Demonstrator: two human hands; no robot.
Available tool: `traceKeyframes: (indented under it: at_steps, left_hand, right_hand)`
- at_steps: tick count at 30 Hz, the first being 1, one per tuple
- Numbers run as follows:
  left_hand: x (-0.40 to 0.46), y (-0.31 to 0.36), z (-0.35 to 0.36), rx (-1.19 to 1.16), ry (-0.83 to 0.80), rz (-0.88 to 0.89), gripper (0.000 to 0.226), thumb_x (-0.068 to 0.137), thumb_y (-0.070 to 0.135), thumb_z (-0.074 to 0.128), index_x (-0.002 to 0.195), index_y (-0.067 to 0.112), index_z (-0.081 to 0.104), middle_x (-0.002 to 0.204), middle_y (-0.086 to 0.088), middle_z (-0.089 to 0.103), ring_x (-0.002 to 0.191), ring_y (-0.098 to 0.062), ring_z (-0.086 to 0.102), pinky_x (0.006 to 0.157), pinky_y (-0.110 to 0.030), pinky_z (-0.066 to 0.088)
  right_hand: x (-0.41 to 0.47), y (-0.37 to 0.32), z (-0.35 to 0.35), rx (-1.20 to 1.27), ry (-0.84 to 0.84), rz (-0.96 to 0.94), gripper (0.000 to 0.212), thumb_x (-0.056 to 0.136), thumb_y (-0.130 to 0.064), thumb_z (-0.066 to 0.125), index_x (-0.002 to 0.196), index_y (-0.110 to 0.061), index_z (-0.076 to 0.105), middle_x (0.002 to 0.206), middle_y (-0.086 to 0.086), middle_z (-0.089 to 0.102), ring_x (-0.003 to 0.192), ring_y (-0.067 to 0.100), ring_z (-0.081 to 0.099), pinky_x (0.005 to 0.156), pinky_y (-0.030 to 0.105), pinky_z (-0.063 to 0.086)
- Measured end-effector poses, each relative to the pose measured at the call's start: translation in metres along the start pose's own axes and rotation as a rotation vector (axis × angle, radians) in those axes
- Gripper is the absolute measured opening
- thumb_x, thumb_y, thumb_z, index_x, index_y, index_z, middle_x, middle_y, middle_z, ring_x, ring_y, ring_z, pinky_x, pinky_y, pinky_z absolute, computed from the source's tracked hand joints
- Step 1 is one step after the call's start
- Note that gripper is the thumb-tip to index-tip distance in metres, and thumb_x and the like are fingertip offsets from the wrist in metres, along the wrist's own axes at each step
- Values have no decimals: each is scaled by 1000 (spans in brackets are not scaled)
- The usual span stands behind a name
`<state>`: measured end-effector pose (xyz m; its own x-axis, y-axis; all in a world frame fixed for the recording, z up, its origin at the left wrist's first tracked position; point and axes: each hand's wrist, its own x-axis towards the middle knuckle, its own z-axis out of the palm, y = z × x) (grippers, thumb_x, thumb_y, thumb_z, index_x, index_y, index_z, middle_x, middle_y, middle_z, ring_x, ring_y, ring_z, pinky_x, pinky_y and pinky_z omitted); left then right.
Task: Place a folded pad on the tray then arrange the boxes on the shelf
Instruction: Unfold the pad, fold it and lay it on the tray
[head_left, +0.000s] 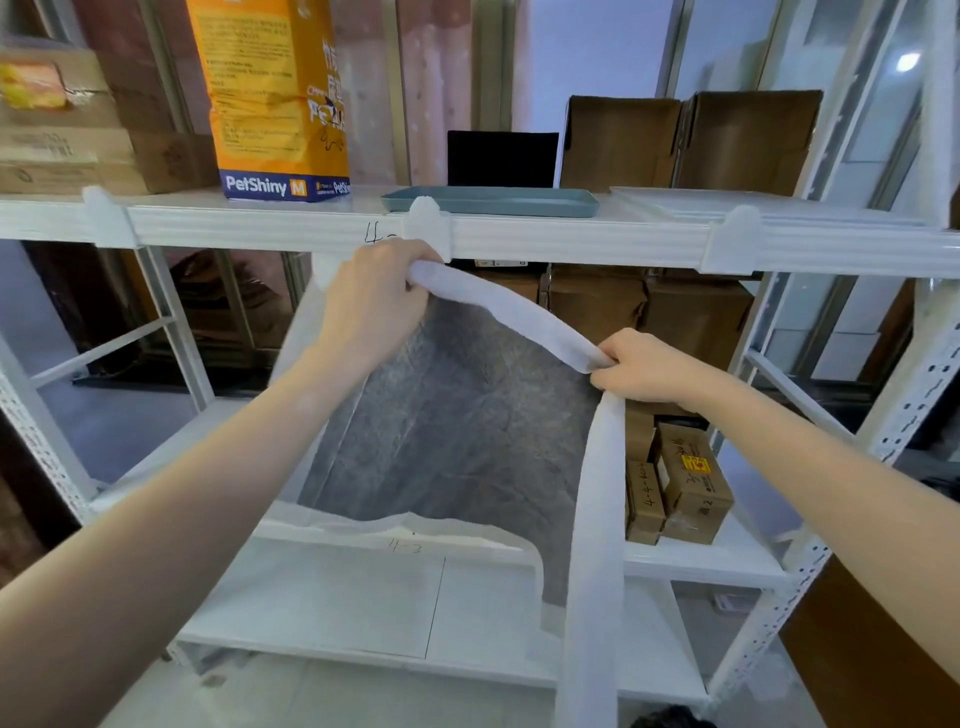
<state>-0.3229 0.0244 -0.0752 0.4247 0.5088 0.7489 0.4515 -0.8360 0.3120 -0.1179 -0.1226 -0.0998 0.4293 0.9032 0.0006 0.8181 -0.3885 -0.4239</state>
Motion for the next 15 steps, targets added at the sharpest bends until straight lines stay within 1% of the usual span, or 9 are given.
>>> traceKeyframes:
  at_steps: [1, 3, 6, 8, 10, 11, 12, 13, 15]
  left_hand:
    - [1, 1, -1, 4, 18, 6, 31, 77, 9, 44, 94, 18, 68, 91, -4, 69, 85, -28, 60, 66, -36, 42]
    - [4, 3, -5, 19, 60, 11, 24, 78, 16, 46, 90, 18, 67, 89, -2, 68, 82, -28, 59, 62, -33, 36]
    - [9, 7, -11, 60, 99, 34, 20, 80, 20, 47, 86, 11, 64, 87, -7, 65, 82, -29, 56, 62, -35, 36]
    - [10, 10, -15, 90, 113, 33, 21, 83, 22, 47, 80, 5, 59, 86, -9, 60, 80, -30, 51, 62, -37, 36]
    - [10, 15, -17, 68, 124, 28, 23, 85, 22, 46, 75, 2, 54, 85, -11, 56, 78, -29, 45, 61, -37, 34]
    - [10, 17, -18, 50, 129, 35, 23, 85, 20, 45, 73, 2, 53, 84, -12, 55, 77, -29, 44, 62, -37, 32]
    - [9, 18, -19, 35, 133, 45, 22, 84, 18, 44, 72, 1, 52, 83, -12, 54, 76, -29, 43, 62, -37, 31]
    - [9, 19, -20, 23, 133, 51, 21, 83, 17, 44, 71, 1, 52, 81, -12, 54, 76, -29, 43, 61, -36, 30]
    - [10, 19, -20, -2, 117, 63, 19, 81, 19, 44, 71, 4, 51, 80, -10, 53, 79, -31, 46, 61, -35, 30]
  right_hand:
    - [0, 0, 0, 44, 4, -5, 29, 85, -9, 48, 58, -13, 36, 59, 3, 31, 54, 15, 33, 53, 27, 22]
    - [-2, -2, 0, 155, 8, -15, 28, 87, -12, 46, 61, -13, 35, 63, 3, 32, 58, 16, 34, 55, 28, 24]
    - [-6, -4, -4, 239, 15, -41, 21, 88, -6, 40, 71, -15, 48, 73, 6, 44, 68, 19, 45, 59, 26, 34]
    - [-8, -6, -7, 142, 44, -64, 23, 86, -3, 43, 78, -22, 54, 76, 5, 50, 68, 18, 48, 54, 25, 35]
    - [-9, -6, -8, -45, 97, -57, 24, 84, -1, 49, 98, -17, 59, 78, 4, 53, 69, 19, 52, 51, 23, 37]
    - [-9, -7, -8, -119, 128, -43, 30, 83, 0, 50, 109, -13, 58, 76, 3, 52, 69, 19, 53, 50, 22, 38]
    - [-10, -7, -8, -158, 147, -28, 33, 82, 1, 50, 112, -12, 56, 74, 2, 50, 67, 18, 52, 49, 22, 38]
    - [-11, -7, -7, -162, 162, -25, 30, 82, 2, 50, 107, -13, 57, 72, 2, 49, 65, 17, 52, 48, 22, 37]
    - [-12, -7, -6, -80, 188, -21, 15, 84, 0, 46, 80, -14, 51, 65, 2, 46, 58, 15, 47, 46, 22, 31]
